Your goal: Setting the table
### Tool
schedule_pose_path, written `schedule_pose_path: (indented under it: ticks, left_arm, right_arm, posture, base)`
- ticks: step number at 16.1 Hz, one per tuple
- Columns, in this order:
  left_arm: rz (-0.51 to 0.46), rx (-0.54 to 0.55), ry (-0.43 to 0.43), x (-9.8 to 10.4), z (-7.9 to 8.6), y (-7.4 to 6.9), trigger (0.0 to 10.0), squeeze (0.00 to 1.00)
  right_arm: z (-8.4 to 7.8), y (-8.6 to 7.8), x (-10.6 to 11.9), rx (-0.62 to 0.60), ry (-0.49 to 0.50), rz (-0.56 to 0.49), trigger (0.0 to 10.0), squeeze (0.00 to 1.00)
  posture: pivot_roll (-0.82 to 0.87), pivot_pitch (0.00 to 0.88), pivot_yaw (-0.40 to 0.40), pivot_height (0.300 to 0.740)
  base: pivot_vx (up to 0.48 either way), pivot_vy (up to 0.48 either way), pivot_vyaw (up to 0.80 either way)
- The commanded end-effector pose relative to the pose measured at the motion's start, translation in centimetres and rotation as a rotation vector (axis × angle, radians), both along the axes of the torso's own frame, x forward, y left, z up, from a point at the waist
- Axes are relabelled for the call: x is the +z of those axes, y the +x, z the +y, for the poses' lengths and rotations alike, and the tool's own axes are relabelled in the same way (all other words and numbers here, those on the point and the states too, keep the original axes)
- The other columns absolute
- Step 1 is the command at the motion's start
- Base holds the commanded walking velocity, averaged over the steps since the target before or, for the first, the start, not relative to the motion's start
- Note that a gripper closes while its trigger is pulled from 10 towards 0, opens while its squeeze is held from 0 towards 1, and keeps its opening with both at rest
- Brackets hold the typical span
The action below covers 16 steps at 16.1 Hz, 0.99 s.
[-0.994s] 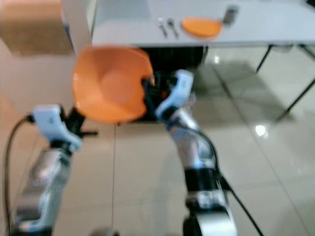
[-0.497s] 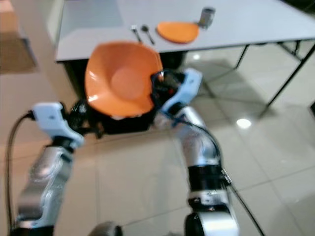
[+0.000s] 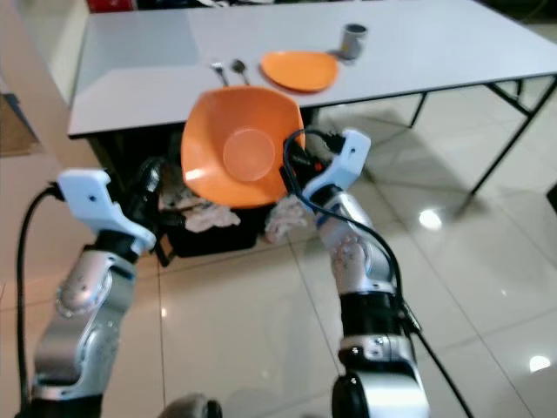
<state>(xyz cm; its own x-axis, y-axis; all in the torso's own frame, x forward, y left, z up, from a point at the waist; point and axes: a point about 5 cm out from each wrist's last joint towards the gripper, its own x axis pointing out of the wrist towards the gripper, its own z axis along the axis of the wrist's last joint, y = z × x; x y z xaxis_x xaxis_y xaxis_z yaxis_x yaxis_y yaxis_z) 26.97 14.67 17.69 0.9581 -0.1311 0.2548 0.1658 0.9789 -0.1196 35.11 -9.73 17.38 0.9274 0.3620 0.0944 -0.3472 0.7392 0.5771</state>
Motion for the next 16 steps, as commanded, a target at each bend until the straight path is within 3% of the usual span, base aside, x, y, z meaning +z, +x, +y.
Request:
schedule_pose_path:
  ticks: [1, 5, 7, 9, 16]
  left_arm:
    - [-0.021, 0.011, -0.008, 0.6, 0.4, 0.0, 10.0, 0.0]
    - [-0.026, 0.029, -0.017, 0.6, 1.1, 0.0, 10.0, 0.0]
    - [-0.027, 0.032, -0.019, 0.6, 1.2, 0.0, 10.0, 0.0]
    - [-0.03, 0.032, -0.02, 0.7, 1.2, 0.1, 10.0, 0.0]
    - [-0.032, 0.038, -0.02, 0.6, 1.6, 0.2, 10.0, 0.0]
  right_arm:
    - [-0.5, 0.5, 1.3, -0.047, 0.008, -0.054, 10.0, 0.0]
    - [-1.6, 0.8, 2.1, -0.08, 0.051, -0.08, 10.0, 0.0]
    - [-1.2, 0.8, 2.4, -0.058, 0.055, -0.095, 10.0, 0.0]
    - [-0.8, 0.8, 2.6, -0.033, 0.066, -0.103, 10.0, 0.0]
    - [-0.7, 0.9, 3.5, -0.017, 0.097, -0.139, 10.0, 0.0]
  posture:
    - [-0.04, 0.082, -0.012, 0.74]
    - [-0.04, 0.08, -0.012, 0.74]
    - [-0.04, 0.077, -0.016, 0.74]
    - [-0.04, 0.075, -0.017, 0.74]
    - [-0.04, 0.064, -0.019, 0.74]
  base:
    - [0.446, 0.0, 0.0]
    - [0.469, 0.0, -0.4]
    - [0.48, 0.0, 0.0]
    - [0.48, 0.0, -0.8]
    - [0.48, 0.0, 0.0]
